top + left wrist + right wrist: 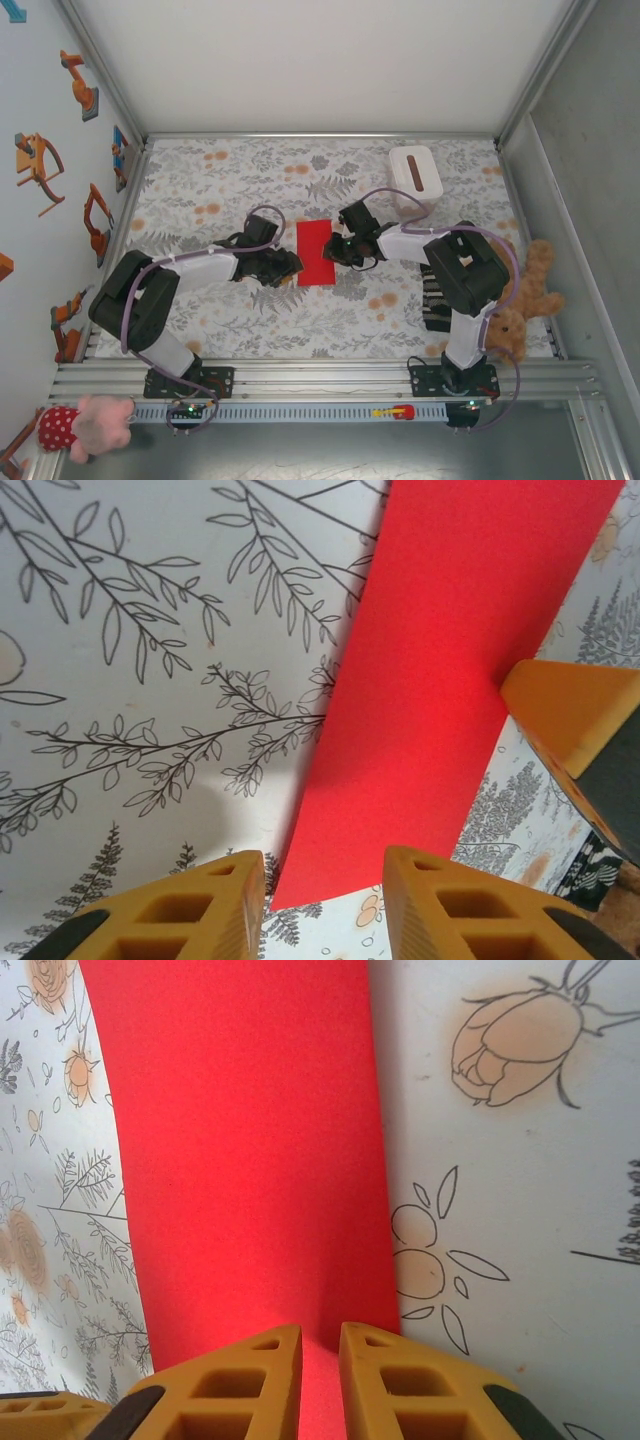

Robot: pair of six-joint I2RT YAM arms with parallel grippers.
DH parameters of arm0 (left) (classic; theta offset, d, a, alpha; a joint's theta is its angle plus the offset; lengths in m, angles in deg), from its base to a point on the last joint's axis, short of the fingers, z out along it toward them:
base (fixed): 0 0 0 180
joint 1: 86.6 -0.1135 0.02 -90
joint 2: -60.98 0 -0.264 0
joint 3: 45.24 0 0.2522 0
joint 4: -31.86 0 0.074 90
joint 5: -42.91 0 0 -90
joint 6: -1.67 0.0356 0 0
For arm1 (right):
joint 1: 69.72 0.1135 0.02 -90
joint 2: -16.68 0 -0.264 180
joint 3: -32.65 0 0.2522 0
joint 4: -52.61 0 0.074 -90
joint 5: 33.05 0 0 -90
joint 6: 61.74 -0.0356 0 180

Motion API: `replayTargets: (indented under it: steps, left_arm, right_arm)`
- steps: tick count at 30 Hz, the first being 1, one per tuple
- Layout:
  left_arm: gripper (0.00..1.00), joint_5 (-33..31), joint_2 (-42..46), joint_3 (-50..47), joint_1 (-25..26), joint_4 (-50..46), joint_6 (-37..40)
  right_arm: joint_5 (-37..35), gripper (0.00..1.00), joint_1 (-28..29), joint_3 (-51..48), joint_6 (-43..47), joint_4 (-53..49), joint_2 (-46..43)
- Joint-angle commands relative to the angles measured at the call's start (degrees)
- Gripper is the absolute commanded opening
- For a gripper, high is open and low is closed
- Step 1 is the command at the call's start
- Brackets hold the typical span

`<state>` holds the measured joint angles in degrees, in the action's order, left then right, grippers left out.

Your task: Fold a paper plane with a square sheet of paper (pick it up from the middle)

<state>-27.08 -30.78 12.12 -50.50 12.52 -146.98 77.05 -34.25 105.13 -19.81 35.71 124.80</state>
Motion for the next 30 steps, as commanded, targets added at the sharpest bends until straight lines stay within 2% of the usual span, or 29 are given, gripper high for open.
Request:
replayTargets:
  steps: [1,19,30]
  left_arm:
    - [0.35,0.89,-1.36,1.56,0.82,-0.96,-0.62]
    - [0.39,0.65,-5.1,4.57,1.16,-3.1,1.77]
    - [0.39,5.42,-3.43,4.31,1.03,1.28,2.62]
  right_arm:
    - [-2.48,0.18,-0.66,-1.68,-0.6,-2.15,2.71]
    - [-1.96,0.18,-1.19,-2.68,-0.33,-1.08,2.45]
    - [-1.84,0.18,-1.36,-2.88,-0.3,-0.73,2.38]
